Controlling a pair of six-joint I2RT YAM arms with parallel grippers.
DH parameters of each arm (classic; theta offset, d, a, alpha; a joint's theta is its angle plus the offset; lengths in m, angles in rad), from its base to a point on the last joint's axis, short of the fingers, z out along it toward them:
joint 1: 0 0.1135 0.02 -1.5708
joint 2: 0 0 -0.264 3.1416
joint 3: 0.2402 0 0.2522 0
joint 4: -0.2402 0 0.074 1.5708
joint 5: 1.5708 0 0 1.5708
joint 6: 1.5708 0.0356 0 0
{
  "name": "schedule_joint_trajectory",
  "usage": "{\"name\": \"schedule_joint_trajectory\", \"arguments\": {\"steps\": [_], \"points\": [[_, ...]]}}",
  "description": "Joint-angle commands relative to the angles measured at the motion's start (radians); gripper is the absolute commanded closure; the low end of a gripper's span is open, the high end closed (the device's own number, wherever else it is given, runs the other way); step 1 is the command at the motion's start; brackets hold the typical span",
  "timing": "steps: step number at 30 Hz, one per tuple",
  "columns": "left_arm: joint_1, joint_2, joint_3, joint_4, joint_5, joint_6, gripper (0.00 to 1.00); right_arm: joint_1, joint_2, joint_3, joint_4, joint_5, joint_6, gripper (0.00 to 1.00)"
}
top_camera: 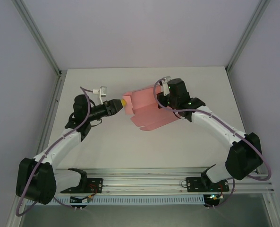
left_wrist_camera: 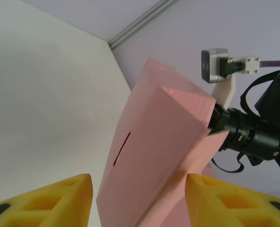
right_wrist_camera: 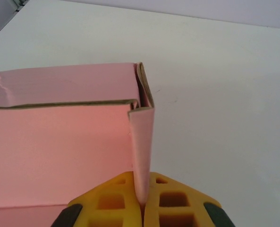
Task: Assemble paper box
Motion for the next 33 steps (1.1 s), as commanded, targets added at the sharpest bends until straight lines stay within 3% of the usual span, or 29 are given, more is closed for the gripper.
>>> {"name": "schedule_joint_trajectory", "arguments": {"steps": [1, 7, 10, 15, 23, 30, 33], "points": [[-0.033, 0.029, 0.050, 0.008, 0.045, 0.052, 0.53, 0.008, 0.011, 0.039, -0.015, 0.008, 0.010, 1.00], [-0.089, 0.067, 0.120, -0.136, -0.013, 0.153, 0.63, 0.030, 0.019, 0.056, -0.031, 0.064, 0.019, 1.00], [-0.118, 0.092, 0.152, -0.195, -0.078, 0.183, 0.63, 0.056, 0.020, 0.065, -0.031, 0.095, 0.013, 1.00], [-0.175, 0.133, 0.243, -0.366, -0.315, 0.255, 0.64, 0.111, 0.022, 0.091, -0.047, 0.165, 0.008, 1.00], [-0.275, 0.190, 0.327, -0.483, -0.751, 0.289, 0.68, 0.168, -0.024, 0.081, -0.045, 0.137, 0.047, 1.00], [-0.324, 0.254, 0.372, -0.495, -0.850, 0.332, 0.73, 0.180, -0.070, 0.063, -0.025, 0.036, 0.061, 1.00], [-0.359, 0.278, 0.402, -0.522, -1.014, 0.354, 0.81, 0.183, -0.084, 0.059, -0.030, 0.040, 0.058, 1.00]]}}
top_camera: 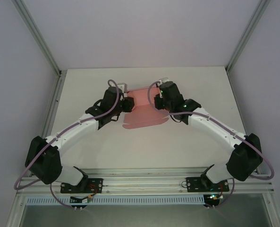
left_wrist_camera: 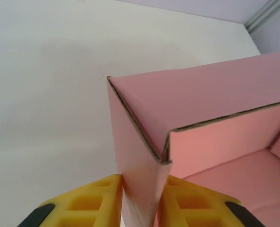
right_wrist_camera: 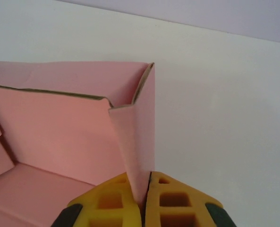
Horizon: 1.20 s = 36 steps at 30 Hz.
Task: Assemble paper box
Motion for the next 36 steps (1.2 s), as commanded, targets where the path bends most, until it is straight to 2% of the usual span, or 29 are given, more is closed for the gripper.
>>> {"name": "schedule_joint_trajectory", "arguments": {"steps": [1, 3, 5, 9, 13, 15, 19, 21, 27, 30, 31, 32, 36], "points": [[-0.039, 0.045, 0.048, -0.033, -0.233, 0.043, 0.84, 0.057, -0.073, 0.010, 0.068, -0.199, 0.028, 1.00], [-0.051, 0.070, 0.072, -0.068, -0.367, 0.028, 0.86, 0.059, -0.084, 0.006, 0.068, -0.197, 0.028, 1.00], [-0.055, 0.095, 0.105, -0.124, -0.467, -0.002, 0.91, 0.062, -0.087, 0.006, 0.062, -0.190, 0.025, 1.00], [-0.062, 0.144, 0.163, -0.241, -0.641, -0.050, 0.94, 0.076, -0.087, 0.007, 0.039, -0.132, 0.011, 1.00], [-0.069, 0.184, 0.214, -0.349, -0.784, -0.093, 0.95, 0.083, -0.113, -0.006, 0.046, -0.115, 0.017, 1.00], [-0.075, 0.219, 0.260, -0.425, -0.847, -0.120, 1.00, 0.086, -0.121, -0.015, 0.060, -0.116, 0.016, 1.00], [-0.098, 0.286, 0.353, -0.592, -1.007, -0.189, 1.00, 0.093, -0.115, -0.019, 0.065, -0.101, 0.017, 1.00], [-0.100, 0.312, 0.394, -0.672, -1.041, -0.226, 1.00, 0.094, -0.113, -0.018, 0.063, -0.081, 0.014, 1.00], [-0.102, 0.357, 0.471, -0.833, -1.092, -0.336, 1.00, 0.096, -0.127, -0.033, 0.081, -0.077, 0.016, 1.00], [-0.103, 0.340, 0.454, -0.725, -0.974, -0.272, 0.99, 0.096, -0.126, -0.047, 0.107, -0.129, 0.029, 1.00], [-0.103, 0.325, 0.434, -0.669, -0.934, -0.245, 0.93, 0.096, -0.124, -0.048, 0.109, -0.142, 0.033, 1.00], [-0.103, 0.306, 0.414, -0.616, -0.882, -0.228, 0.92, 0.095, -0.124, -0.055, 0.119, -0.156, 0.040, 1.00], [-0.111, 0.262, 0.362, -0.458, -0.798, -0.162, 0.92, 0.097, -0.140, -0.085, 0.166, -0.213, 0.058, 1.00]]}}
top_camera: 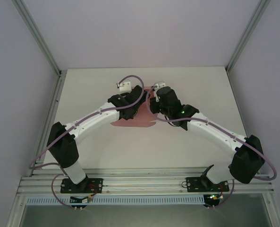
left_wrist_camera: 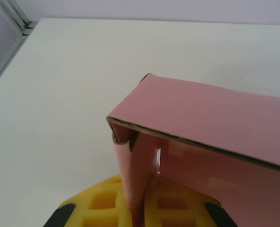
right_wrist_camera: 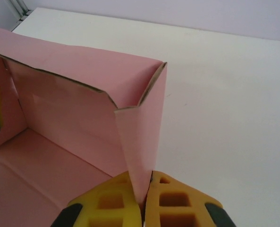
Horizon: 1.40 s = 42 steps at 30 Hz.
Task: Assemble paper box
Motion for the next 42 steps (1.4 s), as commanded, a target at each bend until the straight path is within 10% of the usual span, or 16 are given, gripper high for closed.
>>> {"name": "schedule_joint_trajectory", "arguments": {"steps": [1, 15, 22, 35, 42], "points": [[0.067, -0.010, -0.065, 0.158, 0.013, 0.097, 0.90, 0.029, -0.109, -0.005, 0.055, -0.192, 0.008, 1.00], [0.067, -0.305, -0.279, 0.288, 0.276, 0.191, 0.50, 0.026, -0.081, 0.002, -0.010, -0.027, 0.000, 1.00], [0.068, -0.496, -0.345, 0.315, 0.551, 0.243, 0.01, 0.002, -0.005, 0.044, -0.053, -0.070, -0.001, 1.00], [0.142, -0.698, -0.384, 0.211, 0.516, 0.253, 0.00, -0.067, 0.199, 0.233, -0.418, -0.387, -0.375, 1.00], [0.291, -0.664, -0.440, 0.168, 0.641, 0.180, 0.00, -0.064, 0.295, 0.233, -0.616, -0.593, -1.083, 0.96]]}}
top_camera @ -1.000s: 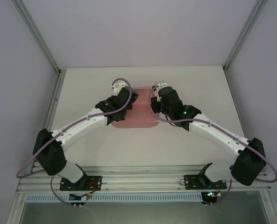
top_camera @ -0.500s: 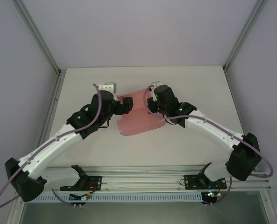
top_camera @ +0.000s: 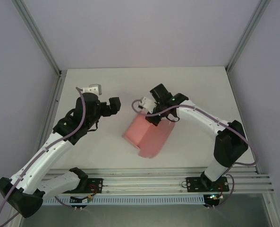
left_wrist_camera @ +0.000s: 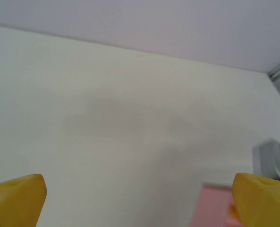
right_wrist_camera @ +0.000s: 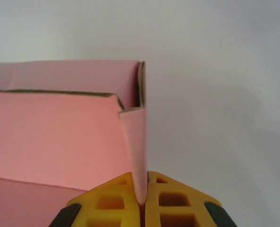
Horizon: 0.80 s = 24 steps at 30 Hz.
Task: Assemble paper box
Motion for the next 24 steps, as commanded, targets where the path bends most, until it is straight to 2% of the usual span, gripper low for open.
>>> {"name": "schedule_joint_trajectory", "arguments": {"steps": [1, 5, 10, 13, 14, 16, 19, 24], "points": [[0.078, 0.017, -0.038, -0.054, 0.072, -0.043, 0.00, 0.003, 0.070, 0.049, -0.139, -0.077, -0.422, 0.96], [0.162, 0.027, -0.093, -0.042, 0.137, -0.078, 0.00, 0.003, 0.220, 0.220, -0.319, -0.008, -0.585, 0.94], [0.229, 0.034, -0.167, -0.010, 0.186, -0.114, 0.00, 0.011, 0.368, 0.337, -0.358, 0.094, -0.703, 0.93], [0.250, 0.041, -0.184, -0.005, 0.196, -0.122, 0.00, 0.017, 0.433, 0.391, -0.361, 0.165, -0.719, 0.90], [0.255, 0.043, -0.187, -0.006, 0.198, -0.122, 0.00, 0.021, 0.441, 0.399, -0.356, 0.181, -0.719, 0.84], [0.260, 0.046, -0.191, -0.009, 0.187, -0.122, 0.00, 0.029, 0.441, 0.392, -0.334, 0.196, -0.719, 0.60], [0.270, 0.054, -0.192, -0.011, 0.185, -0.122, 0.00, 0.038, 0.417, 0.368, -0.296, 0.187, -0.709, 0.39], [0.276, 0.072, -0.190, 0.003, 0.210, -0.112, 0.00, 0.043, 0.315, 0.348, -0.240, 0.136, -0.660, 0.33]]}}
